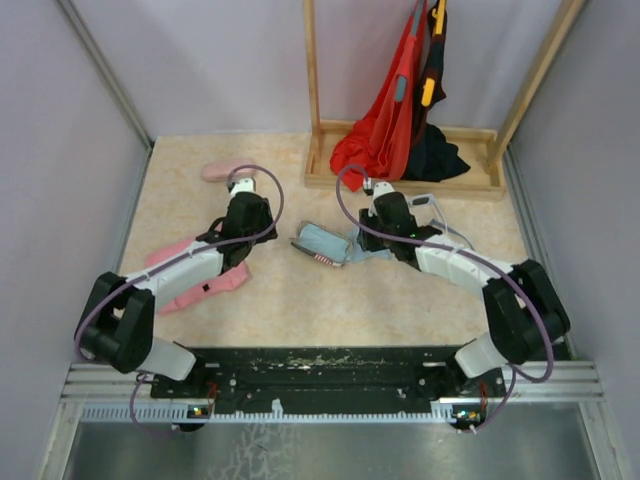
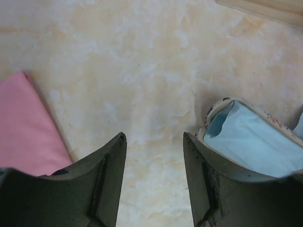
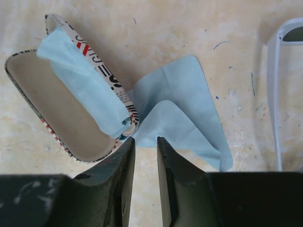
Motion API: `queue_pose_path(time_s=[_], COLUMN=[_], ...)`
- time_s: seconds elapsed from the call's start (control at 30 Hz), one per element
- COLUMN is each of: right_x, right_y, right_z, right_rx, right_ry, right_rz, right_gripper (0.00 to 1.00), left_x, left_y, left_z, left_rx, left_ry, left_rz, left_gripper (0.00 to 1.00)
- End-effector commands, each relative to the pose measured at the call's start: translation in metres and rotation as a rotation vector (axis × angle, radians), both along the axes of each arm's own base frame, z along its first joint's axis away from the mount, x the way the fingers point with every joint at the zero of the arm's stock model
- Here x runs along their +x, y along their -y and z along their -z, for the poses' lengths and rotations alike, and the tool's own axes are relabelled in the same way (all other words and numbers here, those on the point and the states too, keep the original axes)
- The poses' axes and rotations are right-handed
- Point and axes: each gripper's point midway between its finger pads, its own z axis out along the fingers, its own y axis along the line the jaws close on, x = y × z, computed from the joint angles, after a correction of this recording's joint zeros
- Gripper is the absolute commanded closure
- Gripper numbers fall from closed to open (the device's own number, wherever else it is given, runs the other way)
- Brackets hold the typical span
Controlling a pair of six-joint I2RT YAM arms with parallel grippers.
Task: Organize the sunglasses
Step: Adjust the glasses cleaning cloth at the center of the board.
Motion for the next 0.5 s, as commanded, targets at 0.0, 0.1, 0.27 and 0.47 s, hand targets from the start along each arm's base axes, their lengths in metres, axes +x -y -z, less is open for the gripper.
queue_pose_path(time_s=[0.0, 0.1, 0.27, 0.47], right_x=[0.019, 0.017, 0.014, 0.024], right_y=[-0.007, -0.011, -0.017, -0.009], right_z=[-0.001, 0.012, 0.031, 0.049], right_rx=[0.002, 0.032, 0.08, 0.109], right_ry=[0.018, -0.019, -0.073, -0.114], right_rz=[-0.012, -0.019, -0.037, -0.008], right_gripper=[0.76, 0.83, 0.89, 0.91], left_x=[-0.022, -0.033, -0.04, -0.04], left_y=[-0.015, -0.018, -0.021, -0.02], left_z=[0.012, 0.013, 0.018, 0.013], left_rx=[-0.004, -0.023, -0.025, -0.036], left_ry=[-0.034, -0.036, -0.049, -0.042], left_rz=[-0.032, -0.033, -0.033, -0.031], left_gripper=[0.43, 0.43, 0.43, 0.43])
